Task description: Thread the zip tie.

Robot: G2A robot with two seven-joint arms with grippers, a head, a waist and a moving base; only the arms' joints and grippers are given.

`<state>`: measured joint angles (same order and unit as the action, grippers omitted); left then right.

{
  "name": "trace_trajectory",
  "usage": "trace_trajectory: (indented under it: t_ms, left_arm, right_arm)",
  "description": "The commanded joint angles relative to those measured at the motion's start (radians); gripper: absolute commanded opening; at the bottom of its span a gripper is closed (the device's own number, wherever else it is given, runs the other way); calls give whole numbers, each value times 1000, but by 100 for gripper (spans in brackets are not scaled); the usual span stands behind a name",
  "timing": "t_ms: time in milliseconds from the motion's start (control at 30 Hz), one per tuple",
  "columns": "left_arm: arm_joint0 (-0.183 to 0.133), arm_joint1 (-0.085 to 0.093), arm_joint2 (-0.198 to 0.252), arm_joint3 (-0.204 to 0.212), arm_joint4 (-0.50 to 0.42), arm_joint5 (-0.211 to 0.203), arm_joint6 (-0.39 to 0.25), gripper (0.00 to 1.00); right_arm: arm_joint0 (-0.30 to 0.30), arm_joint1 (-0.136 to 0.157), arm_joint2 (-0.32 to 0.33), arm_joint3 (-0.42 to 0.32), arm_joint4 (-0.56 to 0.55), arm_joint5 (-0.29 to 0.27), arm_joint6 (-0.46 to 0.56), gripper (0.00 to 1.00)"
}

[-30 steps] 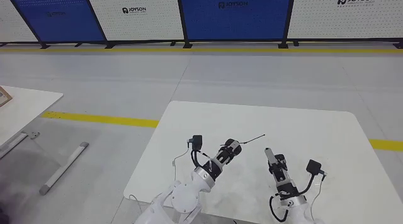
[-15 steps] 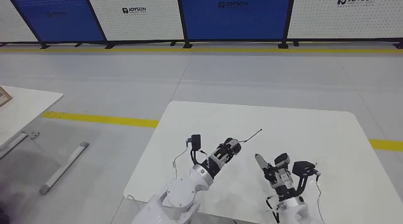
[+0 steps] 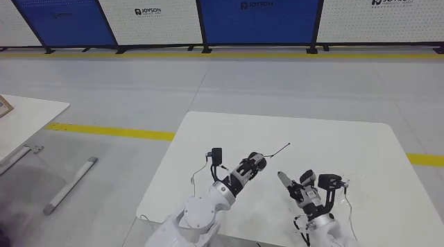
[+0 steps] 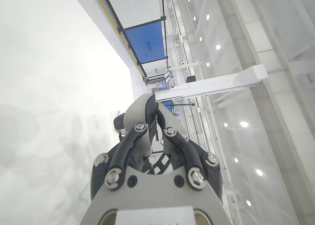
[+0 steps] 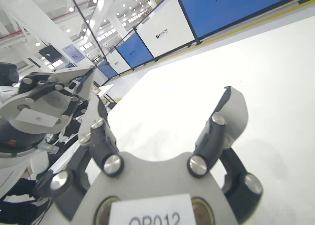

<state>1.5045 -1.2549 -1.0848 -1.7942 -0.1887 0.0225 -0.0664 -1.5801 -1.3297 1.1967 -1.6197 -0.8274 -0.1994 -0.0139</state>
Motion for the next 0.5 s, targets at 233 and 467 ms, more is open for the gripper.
trace_trajectory:
  t_ms: [233, 467]
  left_arm:
    - [3, 0, -3, -2, -8, -1, -6, 0]
    - [-1, -2, 18, -2, -4, 2, -21, 0]
  right_arm:
    - [-9, 3, 13, -33, -34, 31, -3, 100]
    - [20, 1, -3, -15, -4, 13, 56, 100]
